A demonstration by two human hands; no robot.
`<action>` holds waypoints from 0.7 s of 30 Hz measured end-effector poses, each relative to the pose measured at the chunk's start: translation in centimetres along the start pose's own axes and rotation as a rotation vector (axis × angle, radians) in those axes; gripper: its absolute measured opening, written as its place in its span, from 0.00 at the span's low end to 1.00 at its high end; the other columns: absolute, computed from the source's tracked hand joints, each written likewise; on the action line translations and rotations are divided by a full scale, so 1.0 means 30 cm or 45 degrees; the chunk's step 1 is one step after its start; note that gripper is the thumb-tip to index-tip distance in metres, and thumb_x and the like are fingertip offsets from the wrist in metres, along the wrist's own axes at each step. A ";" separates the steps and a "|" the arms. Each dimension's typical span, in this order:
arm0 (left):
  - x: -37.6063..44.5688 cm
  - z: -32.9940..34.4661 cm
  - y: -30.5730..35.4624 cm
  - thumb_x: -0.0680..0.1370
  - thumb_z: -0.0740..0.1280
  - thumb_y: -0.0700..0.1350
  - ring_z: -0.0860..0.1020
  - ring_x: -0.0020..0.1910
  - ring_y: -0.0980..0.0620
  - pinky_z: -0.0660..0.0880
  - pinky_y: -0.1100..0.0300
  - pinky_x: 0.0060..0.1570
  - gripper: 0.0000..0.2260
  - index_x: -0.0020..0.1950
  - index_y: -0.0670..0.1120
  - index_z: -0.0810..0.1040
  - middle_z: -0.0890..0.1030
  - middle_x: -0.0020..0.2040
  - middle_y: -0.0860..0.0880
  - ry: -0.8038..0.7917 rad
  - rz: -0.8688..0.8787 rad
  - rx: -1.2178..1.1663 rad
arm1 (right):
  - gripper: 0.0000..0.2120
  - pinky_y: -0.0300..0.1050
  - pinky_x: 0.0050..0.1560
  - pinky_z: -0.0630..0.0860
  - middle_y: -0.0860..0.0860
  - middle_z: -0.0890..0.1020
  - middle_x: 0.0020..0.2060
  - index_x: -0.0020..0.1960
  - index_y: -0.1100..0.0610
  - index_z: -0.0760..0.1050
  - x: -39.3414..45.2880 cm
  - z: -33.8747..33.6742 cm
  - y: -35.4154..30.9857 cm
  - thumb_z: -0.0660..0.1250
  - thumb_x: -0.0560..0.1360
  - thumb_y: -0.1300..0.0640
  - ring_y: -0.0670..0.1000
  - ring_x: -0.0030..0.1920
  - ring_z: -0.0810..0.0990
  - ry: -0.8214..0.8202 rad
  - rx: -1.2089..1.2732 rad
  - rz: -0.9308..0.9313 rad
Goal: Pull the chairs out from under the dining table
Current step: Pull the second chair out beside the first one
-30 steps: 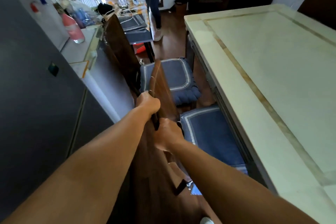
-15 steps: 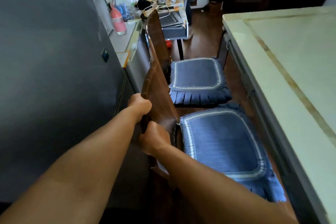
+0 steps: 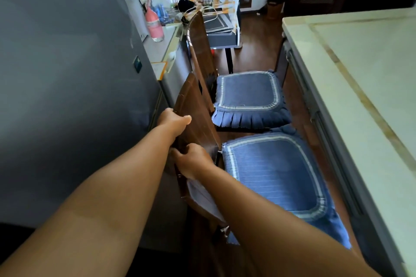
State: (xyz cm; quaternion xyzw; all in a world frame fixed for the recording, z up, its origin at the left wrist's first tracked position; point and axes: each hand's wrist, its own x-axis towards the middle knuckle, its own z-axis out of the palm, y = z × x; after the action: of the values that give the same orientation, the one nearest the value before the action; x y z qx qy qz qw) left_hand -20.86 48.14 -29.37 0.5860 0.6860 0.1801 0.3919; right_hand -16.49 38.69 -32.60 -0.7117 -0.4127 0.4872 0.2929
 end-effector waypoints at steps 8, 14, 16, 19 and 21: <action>-0.174 0.040 0.138 0.76 0.65 0.53 0.74 0.64 0.44 0.72 0.50 0.61 0.24 0.69 0.44 0.68 0.75 0.66 0.43 0.379 0.163 -0.285 | 0.22 0.48 0.52 0.72 0.57 0.81 0.52 0.59 0.60 0.73 -0.077 -0.259 0.070 0.59 0.76 0.44 0.57 0.54 0.78 0.374 0.259 -0.140; -0.378 0.162 0.272 0.76 0.65 0.53 0.78 0.57 0.47 0.74 0.56 0.55 0.19 0.63 0.43 0.75 0.81 0.58 0.45 0.393 0.274 -0.542 | 0.18 0.47 0.47 0.72 0.52 0.79 0.42 0.54 0.61 0.74 -0.233 -0.526 0.157 0.59 0.78 0.46 0.53 0.45 0.76 0.625 0.393 -0.286; -0.456 0.222 0.328 0.77 0.65 0.51 0.79 0.56 0.47 0.74 0.57 0.53 0.17 0.61 0.42 0.76 0.81 0.56 0.44 0.323 0.324 -0.616 | 0.17 0.42 0.42 0.66 0.48 0.76 0.36 0.51 0.60 0.74 -0.311 -0.622 0.196 0.58 0.78 0.47 0.51 0.42 0.75 0.727 0.385 -0.314; -0.545 0.296 0.396 0.76 0.65 0.52 0.80 0.52 0.48 0.76 0.57 0.52 0.12 0.54 0.45 0.78 0.82 0.53 0.45 0.233 0.404 -0.667 | 0.16 0.41 0.40 0.64 0.51 0.79 0.37 0.48 0.60 0.75 -0.412 -0.735 0.238 0.57 0.79 0.48 0.55 0.44 0.78 0.854 0.327 -0.326; -0.607 0.354 0.438 0.76 0.65 0.50 0.79 0.42 0.51 0.76 0.62 0.42 0.07 0.46 0.48 0.78 0.82 0.44 0.47 0.172 0.454 -0.716 | 0.18 0.44 0.45 0.68 0.58 0.83 0.47 0.51 0.63 0.76 -0.492 -0.804 0.267 0.57 0.79 0.48 0.59 0.51 0.79 0.952 0.300 -0.306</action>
State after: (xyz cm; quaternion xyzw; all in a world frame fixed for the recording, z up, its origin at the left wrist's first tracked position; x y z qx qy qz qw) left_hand -4.07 31.94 -20.81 0.5525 0.5206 0.4664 0.4540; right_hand 5.76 21.55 -23.96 -0.7481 -0.2995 0.2010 0.5571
